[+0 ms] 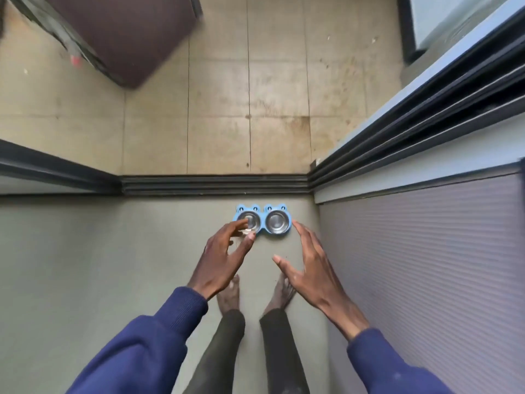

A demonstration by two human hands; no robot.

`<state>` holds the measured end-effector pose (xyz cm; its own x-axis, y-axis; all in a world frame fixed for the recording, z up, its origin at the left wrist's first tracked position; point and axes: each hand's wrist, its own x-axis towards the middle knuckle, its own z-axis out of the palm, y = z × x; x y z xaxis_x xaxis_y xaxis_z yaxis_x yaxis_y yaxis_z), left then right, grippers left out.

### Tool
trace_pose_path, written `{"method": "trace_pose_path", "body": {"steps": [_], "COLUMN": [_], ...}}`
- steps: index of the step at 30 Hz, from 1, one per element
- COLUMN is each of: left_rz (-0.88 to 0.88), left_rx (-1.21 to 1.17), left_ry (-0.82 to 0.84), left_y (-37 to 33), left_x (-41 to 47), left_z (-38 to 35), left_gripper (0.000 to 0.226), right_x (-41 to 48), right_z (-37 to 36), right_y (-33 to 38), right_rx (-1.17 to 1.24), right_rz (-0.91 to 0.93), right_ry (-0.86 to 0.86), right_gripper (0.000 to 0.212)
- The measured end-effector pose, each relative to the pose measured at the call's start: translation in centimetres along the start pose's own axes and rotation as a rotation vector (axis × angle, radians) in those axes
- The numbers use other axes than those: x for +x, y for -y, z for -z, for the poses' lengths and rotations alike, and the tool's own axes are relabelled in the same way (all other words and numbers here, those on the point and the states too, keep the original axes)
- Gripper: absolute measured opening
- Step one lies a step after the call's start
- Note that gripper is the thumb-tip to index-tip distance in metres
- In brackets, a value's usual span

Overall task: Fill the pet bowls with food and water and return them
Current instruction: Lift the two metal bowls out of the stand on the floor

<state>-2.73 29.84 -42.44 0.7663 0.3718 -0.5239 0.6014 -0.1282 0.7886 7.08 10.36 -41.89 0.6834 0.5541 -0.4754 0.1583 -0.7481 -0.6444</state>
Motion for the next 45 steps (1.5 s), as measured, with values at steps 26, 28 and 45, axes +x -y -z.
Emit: {"method": "trace_pose_path", "body": {"steps": [26, 28, 45], "left_rz": [0.835, 0.847, 0.863], "left_rx": [-0.428, -0.43, -0.52], "left_ry": [-0.587, -0.613, -0.544], "left_y": [34.7, 35.4, 35.5], "left_x": [25.9, 26.7, 23.6], "left_z": [-18.3, -18.6, -16.2], "left_gripper": [0.028, 0.03, 0.021], "right_x": [24.7, 25.5, 24.7], "right_z": [-25.0, -26.0, -25.4], "right_y": [-31.1, -31.7, -31.2], "right_rx": [-0.033, -0.025, -0.074], "right_rz": [-0.314, -0.351, -0.471], "right_ry": [-0.183, -0.217, -0.293], "right_gripper": [0.036, 0.039, 0.04]}}
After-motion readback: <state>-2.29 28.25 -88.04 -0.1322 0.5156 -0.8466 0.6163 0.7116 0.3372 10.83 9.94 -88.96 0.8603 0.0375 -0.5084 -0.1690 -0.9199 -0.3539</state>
